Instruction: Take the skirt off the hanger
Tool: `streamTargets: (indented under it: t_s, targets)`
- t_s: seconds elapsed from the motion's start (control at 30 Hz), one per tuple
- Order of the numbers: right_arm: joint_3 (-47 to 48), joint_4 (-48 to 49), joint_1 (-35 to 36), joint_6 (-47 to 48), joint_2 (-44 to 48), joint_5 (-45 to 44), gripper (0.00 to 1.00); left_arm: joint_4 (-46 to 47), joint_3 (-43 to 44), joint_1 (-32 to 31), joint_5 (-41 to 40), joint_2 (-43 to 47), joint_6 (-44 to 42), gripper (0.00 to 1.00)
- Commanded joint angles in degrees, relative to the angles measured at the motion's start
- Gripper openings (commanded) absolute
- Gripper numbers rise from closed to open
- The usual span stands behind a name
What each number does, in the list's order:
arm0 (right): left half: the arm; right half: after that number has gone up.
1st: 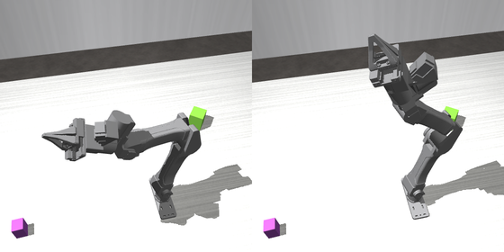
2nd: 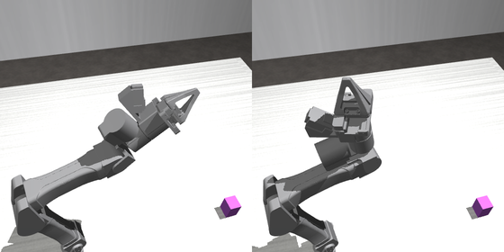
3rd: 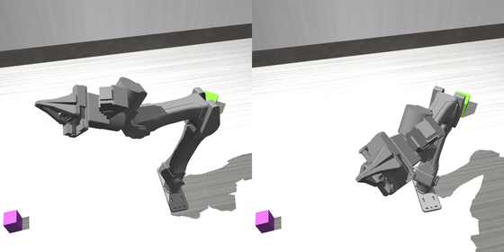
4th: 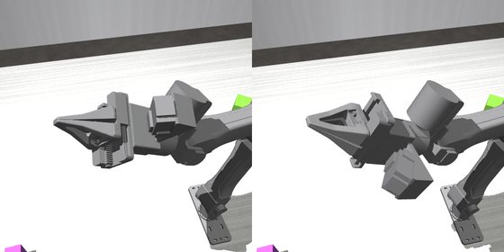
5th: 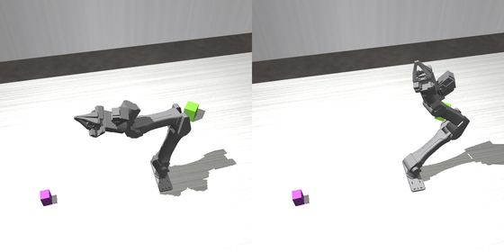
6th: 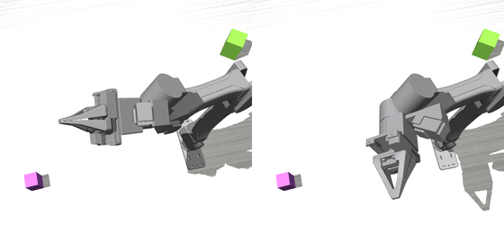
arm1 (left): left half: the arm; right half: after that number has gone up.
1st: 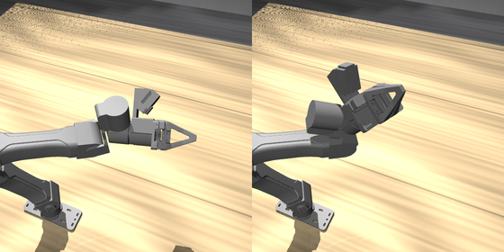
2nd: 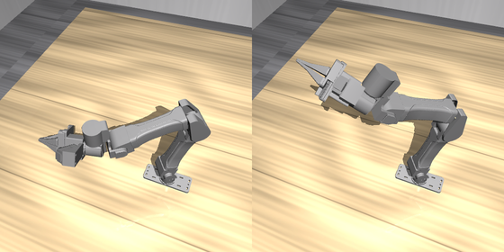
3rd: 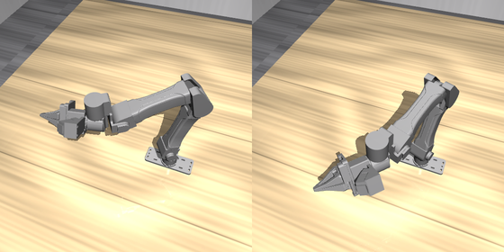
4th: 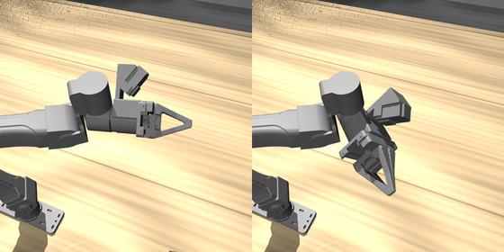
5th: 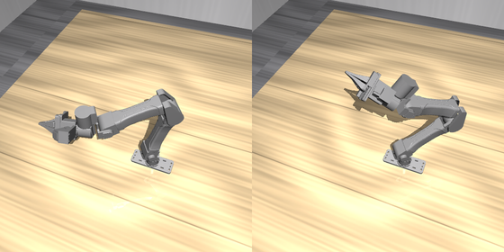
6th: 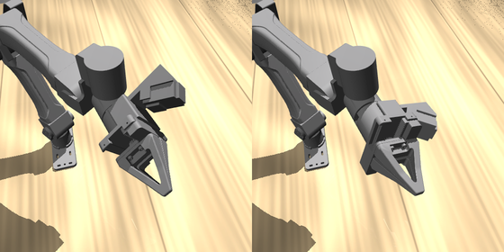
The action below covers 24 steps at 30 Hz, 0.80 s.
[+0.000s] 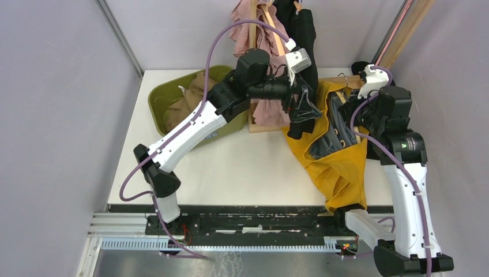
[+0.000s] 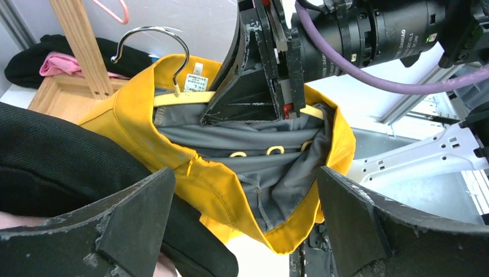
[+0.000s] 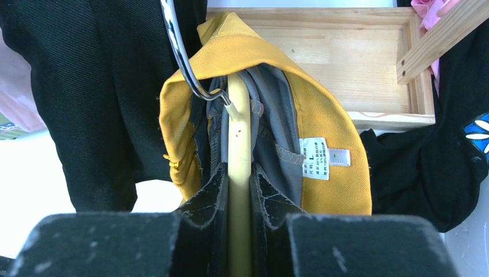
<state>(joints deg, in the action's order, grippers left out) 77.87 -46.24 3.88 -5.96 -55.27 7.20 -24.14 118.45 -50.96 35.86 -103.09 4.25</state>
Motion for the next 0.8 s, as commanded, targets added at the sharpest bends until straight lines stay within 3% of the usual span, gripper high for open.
streamTargets:
  t_s: [0.0, 0.2, 0.43, 0.77]
  targets:
    - [1.45, 9.39, 0.45, -0.78, 1.48, -0.36, 0.01, 4.81, 1.21, 0.23, 2.56, -3.33, 4.48, 0.99]
    - [0.87, 9.41, 1.74, -1.15, 1.98, -0.37, 0.01, 6.88, 1.66, -1.12, 1.24, -7.85, 5.93, 0.99]
    - [0.49, 9.57, 3.07, -1.37, 2.63, 0.02, 0.01, 3.05, 2.68, -2.83, -7.65, -11.98, 0.68, 0.99]
    - [1.66, 9.27, 3.89, -2.21, 2.02, 1.16, 0.01, 2.15, 4.60, -2.89, -12.12, -12.10, 1.41, 0.99]
